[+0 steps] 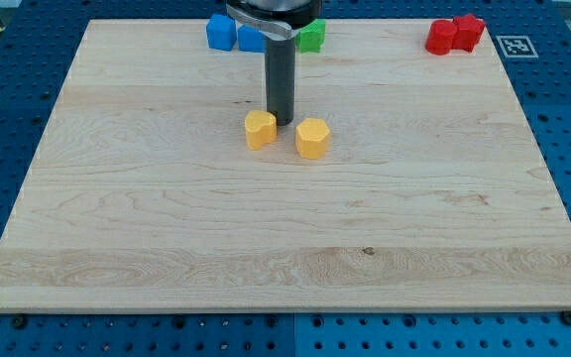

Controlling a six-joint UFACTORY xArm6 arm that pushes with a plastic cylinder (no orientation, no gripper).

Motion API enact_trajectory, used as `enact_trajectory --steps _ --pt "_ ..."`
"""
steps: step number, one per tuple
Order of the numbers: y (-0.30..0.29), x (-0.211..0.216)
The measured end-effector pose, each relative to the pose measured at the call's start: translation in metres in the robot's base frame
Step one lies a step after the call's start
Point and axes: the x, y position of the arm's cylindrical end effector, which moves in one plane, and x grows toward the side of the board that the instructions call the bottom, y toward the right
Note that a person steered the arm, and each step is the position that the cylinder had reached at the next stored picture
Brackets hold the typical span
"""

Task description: Point at red circle

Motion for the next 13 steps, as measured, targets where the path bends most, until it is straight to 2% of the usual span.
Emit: enact_trajectory --steps 3,4,7,9,10,13 --pt "-0.034 -0.008" --pt "-0.010 -0.015" --pt "0.129 -0.024" --pt "0.142 -0.072" --pt "0.142 -0.072" --pt "0.142 -0.123"
